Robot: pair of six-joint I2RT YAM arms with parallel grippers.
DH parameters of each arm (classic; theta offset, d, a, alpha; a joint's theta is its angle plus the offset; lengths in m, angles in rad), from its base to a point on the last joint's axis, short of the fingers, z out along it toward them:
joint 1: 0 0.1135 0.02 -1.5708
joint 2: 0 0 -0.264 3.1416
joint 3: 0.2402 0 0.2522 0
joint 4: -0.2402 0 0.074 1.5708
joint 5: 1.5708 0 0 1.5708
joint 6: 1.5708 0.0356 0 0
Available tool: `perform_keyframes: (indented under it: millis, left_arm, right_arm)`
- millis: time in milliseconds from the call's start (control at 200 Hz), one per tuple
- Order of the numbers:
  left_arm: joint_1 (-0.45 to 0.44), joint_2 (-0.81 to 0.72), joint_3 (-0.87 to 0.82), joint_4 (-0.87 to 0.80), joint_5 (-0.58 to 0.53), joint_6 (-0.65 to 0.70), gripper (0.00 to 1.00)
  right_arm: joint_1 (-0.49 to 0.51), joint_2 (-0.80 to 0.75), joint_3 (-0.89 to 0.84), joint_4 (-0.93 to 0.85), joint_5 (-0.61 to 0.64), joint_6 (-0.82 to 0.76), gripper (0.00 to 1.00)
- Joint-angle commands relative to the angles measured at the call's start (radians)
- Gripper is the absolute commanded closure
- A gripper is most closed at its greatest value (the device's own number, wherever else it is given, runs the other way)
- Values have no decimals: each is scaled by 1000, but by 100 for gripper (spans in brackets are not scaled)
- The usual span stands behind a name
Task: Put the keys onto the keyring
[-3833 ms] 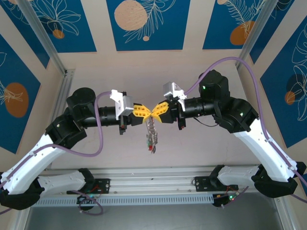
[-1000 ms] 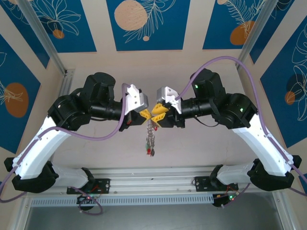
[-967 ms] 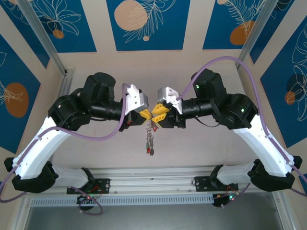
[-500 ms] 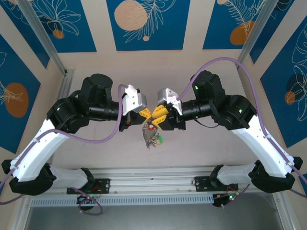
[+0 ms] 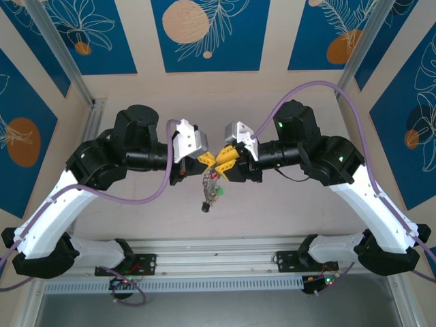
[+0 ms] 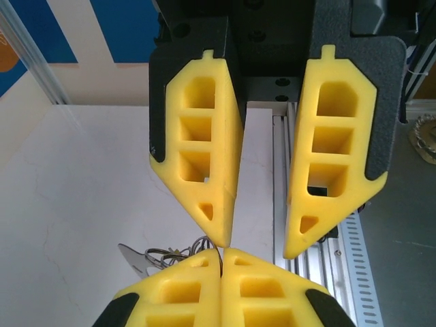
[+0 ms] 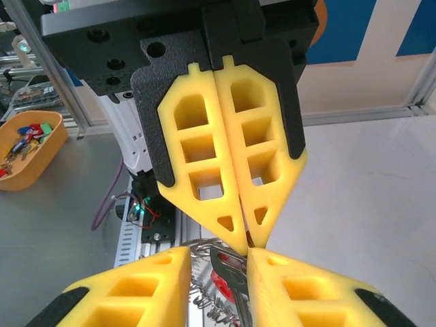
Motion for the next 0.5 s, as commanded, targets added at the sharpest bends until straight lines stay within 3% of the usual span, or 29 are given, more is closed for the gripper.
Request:
perform_keyframes:
  millis: [0,495]
  left_arm:
    - [-10,-40,5,84,57,-2,100]
    - [-11,-48,11,84,48,-1,100]
  right_arm:
    - [-19,2,-17,14,92,27,68]
    - [-44,-9,-40,37,142,60,61]
